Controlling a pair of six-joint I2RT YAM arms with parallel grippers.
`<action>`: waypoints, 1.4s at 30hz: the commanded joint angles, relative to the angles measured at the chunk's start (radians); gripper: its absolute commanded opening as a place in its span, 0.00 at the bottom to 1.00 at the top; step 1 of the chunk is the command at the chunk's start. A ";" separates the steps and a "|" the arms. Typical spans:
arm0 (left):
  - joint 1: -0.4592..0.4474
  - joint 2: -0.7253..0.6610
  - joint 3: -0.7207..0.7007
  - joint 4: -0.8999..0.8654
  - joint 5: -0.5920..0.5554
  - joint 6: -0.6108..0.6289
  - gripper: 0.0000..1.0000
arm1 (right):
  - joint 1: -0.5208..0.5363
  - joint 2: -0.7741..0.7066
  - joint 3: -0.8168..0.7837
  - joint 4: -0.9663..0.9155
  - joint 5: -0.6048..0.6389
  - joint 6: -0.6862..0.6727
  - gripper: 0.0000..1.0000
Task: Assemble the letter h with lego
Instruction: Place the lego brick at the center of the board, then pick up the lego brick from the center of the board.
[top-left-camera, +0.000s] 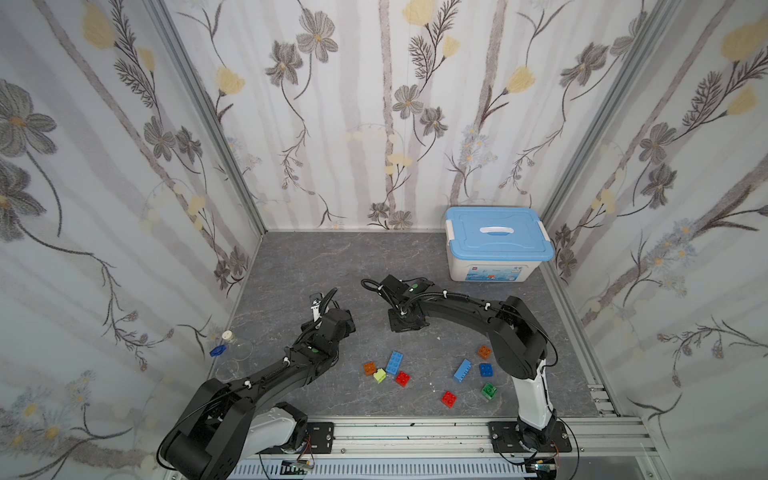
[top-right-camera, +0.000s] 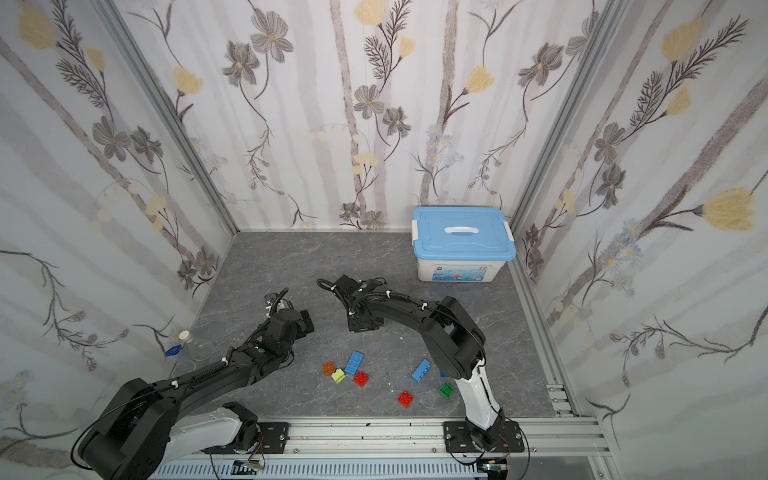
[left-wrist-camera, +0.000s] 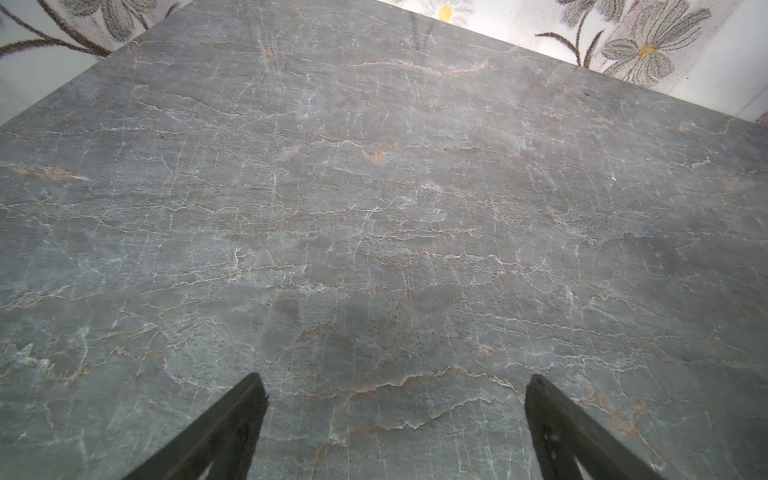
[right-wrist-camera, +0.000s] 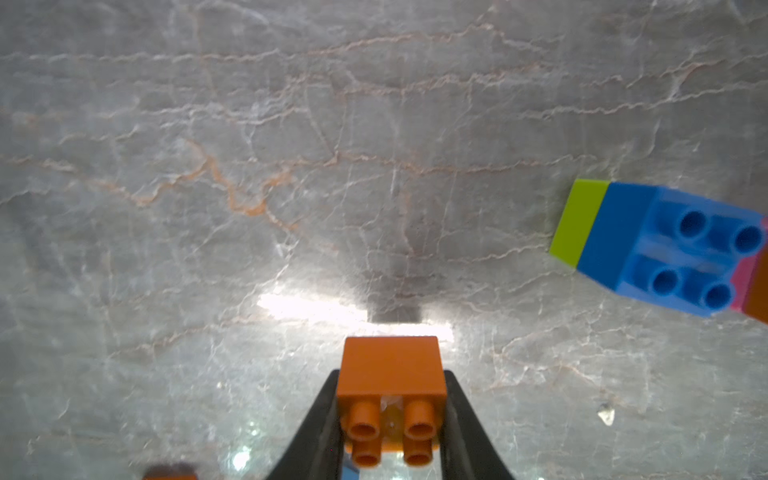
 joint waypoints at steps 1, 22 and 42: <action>0.001 0.001 0.001 0.023 0.013 -0.021 1.00 | 0.000 0.031 0.028 -0.035 0.046 0.034 0.33; 0.001 0.040 0.014 0.050 0.055 0.013 1.00 | -0.082 -0.316 -0.151 -0.062 0.074 0.066 0.56; -0.035 0.031 0.024 0.095 0.110 0.125 1.00 | -0.413 -0.860 -0.875 0.031 0.093 0.406 0.65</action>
